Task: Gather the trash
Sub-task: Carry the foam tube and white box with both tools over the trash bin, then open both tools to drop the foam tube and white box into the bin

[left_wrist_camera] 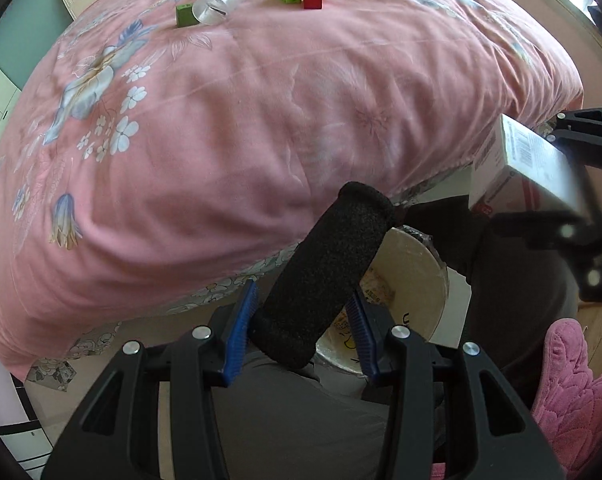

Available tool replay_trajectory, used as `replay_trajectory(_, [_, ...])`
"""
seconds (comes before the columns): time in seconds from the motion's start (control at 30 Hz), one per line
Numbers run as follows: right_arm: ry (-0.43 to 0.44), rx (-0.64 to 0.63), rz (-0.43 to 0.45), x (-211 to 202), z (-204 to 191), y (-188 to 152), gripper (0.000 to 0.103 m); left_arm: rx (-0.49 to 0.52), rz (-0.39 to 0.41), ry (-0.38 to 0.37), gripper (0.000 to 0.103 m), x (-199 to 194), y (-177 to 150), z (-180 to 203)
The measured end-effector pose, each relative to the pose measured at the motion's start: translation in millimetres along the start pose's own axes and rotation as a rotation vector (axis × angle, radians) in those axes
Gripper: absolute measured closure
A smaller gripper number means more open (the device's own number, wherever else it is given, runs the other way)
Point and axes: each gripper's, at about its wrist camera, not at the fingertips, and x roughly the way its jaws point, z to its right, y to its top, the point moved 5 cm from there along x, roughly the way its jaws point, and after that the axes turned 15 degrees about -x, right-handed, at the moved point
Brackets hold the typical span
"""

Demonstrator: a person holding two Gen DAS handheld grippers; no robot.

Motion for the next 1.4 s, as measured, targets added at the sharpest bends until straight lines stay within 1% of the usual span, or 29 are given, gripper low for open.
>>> replay_trajectory(0.2, [0.095,0.037,-0.076,51,-13,-21,0.059,-0.027,-0.101,-0.033,0.056,49,-16,4])
replay_trajectory(0.47, [0.181,0.077,-0.175,113,-28,-43,0.059,-0.071,-0.224,-0.063,0.056,112,-34,10])
replay_trajectory(0.73, [0.249,0.141,-0.302,174,-35,-71,0.059,-0.13,-0.327,-0.051,0.056,172,-48,7])
replay_trajectory(0.97, [0.314,0.243,-0.383,213,-34,-81,0.059,-0.172,-0.397,-0.035,0.056,216,-54,10])
replay_trajectory(1.17, [0.312,0.285,-0.44,241,-36,-88,0.059,-0.206,-0.449,-0.047,0.056,247,-61,12])
replay_trajectory(1.4, [0.308,0.331,-0.489,258,-35,-96,0.059,-0.242,-0.502,-0.061,0.055,277,-75,15])
